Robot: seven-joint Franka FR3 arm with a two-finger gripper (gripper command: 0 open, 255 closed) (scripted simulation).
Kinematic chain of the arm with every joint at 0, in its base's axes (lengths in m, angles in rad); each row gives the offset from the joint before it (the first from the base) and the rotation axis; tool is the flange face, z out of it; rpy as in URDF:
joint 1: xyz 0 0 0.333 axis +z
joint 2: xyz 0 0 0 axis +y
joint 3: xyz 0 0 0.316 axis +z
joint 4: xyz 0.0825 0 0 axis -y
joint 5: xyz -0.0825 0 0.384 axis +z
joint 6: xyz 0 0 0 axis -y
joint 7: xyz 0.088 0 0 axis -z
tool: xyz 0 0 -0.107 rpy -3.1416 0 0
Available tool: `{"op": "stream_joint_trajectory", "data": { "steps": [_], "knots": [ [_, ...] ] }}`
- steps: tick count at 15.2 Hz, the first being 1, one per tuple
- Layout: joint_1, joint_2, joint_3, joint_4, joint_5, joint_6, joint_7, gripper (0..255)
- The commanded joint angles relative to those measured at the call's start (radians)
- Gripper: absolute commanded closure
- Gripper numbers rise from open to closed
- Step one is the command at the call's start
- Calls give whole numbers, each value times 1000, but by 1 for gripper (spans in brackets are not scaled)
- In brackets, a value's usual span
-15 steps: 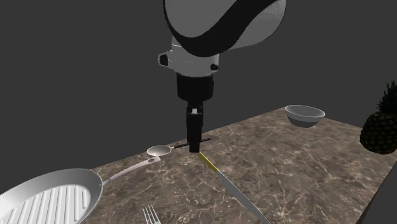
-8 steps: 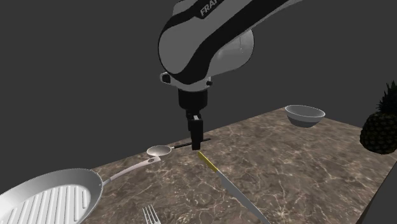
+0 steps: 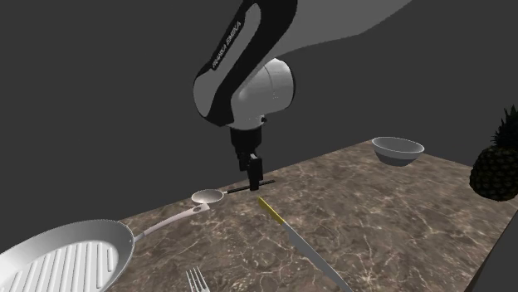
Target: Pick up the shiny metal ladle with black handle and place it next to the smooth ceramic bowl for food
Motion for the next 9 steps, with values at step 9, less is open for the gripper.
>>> {"op": "stream_joint_trajectory", "data": {
  "steps": [9],
  "knots": [
    [-203, 422, 120, 375, 236, -6, -372, 0]
  ]
}}
